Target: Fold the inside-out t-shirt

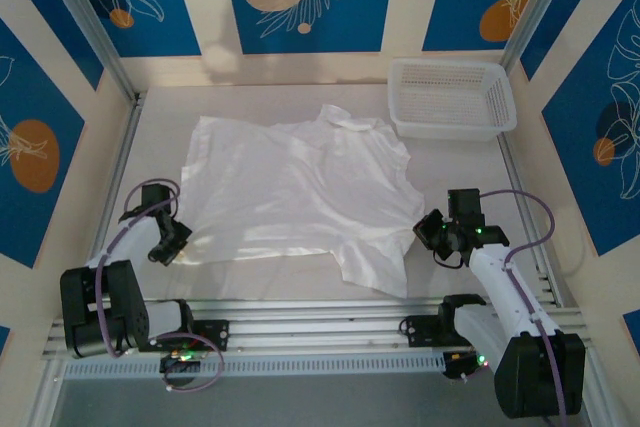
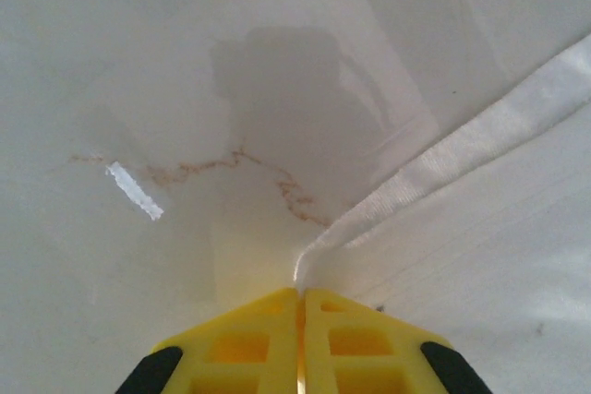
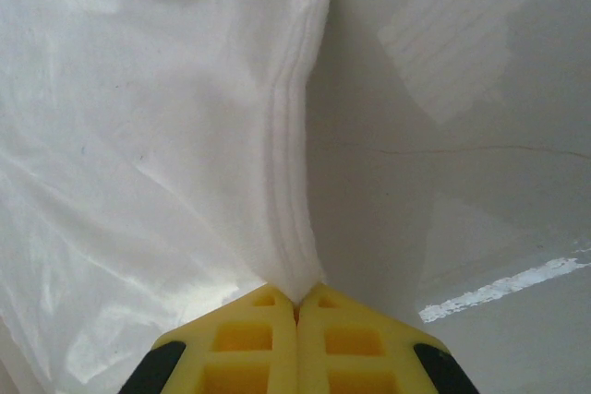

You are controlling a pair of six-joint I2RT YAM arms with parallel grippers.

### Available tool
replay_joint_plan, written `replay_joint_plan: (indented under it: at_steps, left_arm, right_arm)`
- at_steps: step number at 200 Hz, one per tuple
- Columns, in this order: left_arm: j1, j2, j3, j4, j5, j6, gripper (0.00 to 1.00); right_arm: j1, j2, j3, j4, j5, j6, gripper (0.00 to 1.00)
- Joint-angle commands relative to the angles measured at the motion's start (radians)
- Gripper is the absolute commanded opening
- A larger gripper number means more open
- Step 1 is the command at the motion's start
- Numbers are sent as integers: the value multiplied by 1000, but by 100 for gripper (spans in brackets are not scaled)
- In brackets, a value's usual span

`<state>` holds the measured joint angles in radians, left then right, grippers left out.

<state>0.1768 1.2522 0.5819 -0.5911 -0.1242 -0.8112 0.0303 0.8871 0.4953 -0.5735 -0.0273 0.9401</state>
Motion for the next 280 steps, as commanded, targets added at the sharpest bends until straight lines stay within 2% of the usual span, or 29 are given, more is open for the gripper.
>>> replay_joint_plan:
  at_steps: [1,59,105,132,150,174,201,235,280]
  left_arm:
    - [12,-40,-8,-59,-5,-9,6]
    - [12,-229,-24,-232,-143,-33,6]
    - [12,-284,-138,-175,-41,-61,7]
    - [13,-296,-134,-171,-22,-33,5]
    - [12,-315,-126,-171,-18,-27,0]
    - [12,-335,-74,-164,1,-7,0]
    - [12,-297,33,-138,7,17,0]
    - [13,-179,143,-100,-6,35,0]
    - [17,-79,182,-57,-57,26,0]
  right_arm:
    - [-3,-7,0,-39,-6,-18,0]
    - [-59,-21,-33,-80,52,-1,0]
    - [-67,-24,-65,-73,8,-16,0]
    - [-67,-50,-50,-85,-22,-29,0]
    - [-64,-54,-34,-83,-44,-21,0]
    - [-55,-45,13,-62,-51,-21,0]
    - [-60,28,101,-19,-12,-44,0]
    - [-64,158,211,54,-12,-42,0]
    - [-52,265,253,116,-6,-34,0]
